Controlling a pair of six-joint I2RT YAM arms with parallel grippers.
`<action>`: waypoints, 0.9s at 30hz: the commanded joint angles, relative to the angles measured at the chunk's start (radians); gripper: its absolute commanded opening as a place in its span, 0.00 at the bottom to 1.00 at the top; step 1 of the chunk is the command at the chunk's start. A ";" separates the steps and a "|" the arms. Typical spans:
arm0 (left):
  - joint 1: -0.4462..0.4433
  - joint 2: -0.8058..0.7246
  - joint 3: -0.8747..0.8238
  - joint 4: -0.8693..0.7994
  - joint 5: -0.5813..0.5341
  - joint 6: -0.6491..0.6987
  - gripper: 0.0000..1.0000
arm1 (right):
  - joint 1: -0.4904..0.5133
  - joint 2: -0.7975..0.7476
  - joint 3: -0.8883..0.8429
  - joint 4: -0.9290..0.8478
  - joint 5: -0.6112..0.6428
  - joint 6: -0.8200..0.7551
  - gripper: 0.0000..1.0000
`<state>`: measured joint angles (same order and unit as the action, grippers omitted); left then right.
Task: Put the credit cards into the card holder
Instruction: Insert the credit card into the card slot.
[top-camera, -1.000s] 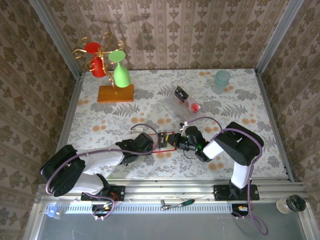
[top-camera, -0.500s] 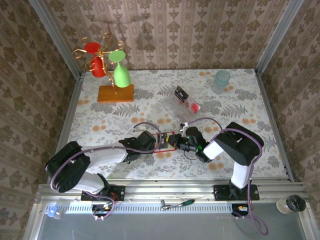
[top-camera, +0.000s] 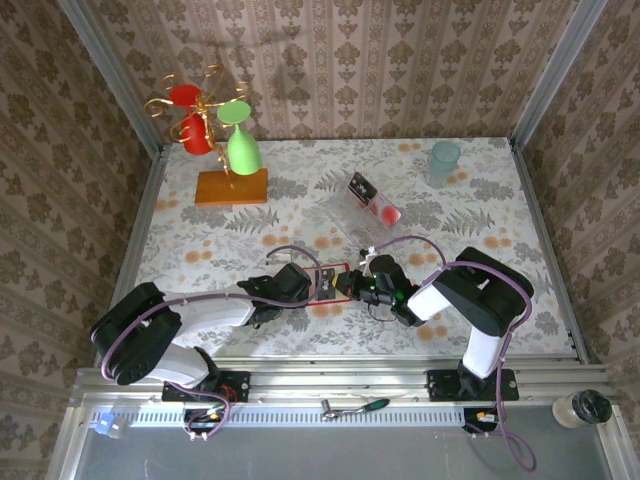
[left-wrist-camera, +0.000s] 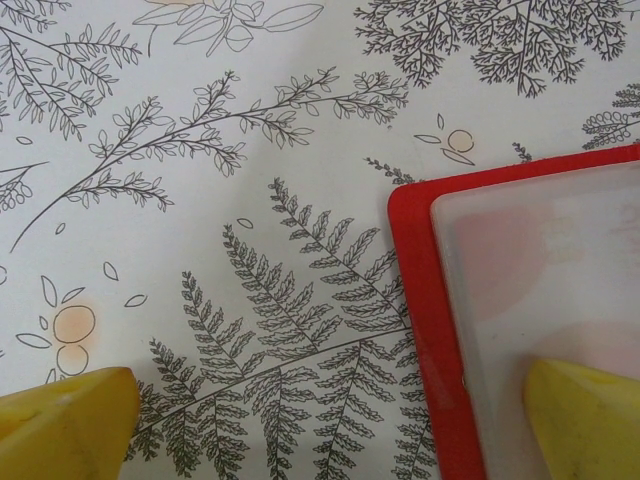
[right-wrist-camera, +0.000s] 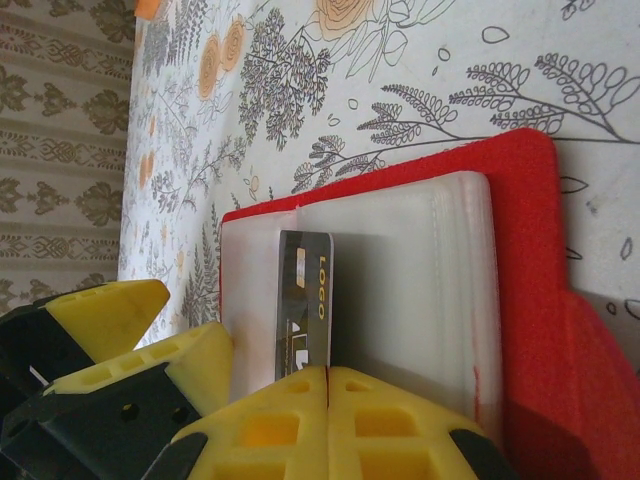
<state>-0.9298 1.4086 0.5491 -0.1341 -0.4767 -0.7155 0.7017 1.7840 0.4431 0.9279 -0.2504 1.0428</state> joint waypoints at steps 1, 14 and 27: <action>-0.003 0.016 -0.020 -0.012 -0.019 -0.017 1.00 | 0.015 -0.014 -0.009 -0.088 0.026 -0.030 0.00; -0.004 0.017 -0.021 -0.010 -0.019 -0.017 1.00 | 0.016 0.012 0.040 -0.147 0.013 -0.032 0.00; 0.033 -0.047 -0.018 -0.052 -0.021 -0.005 1.00 | 0.018 0.038 0.105 -0.266 -0.024 -0.054 0.14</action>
<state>-0.9150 1.3952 0.5476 -0.1417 -0.4767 -0.7151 0.7078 1.7992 0.5354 0.8028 -0.2699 1.0229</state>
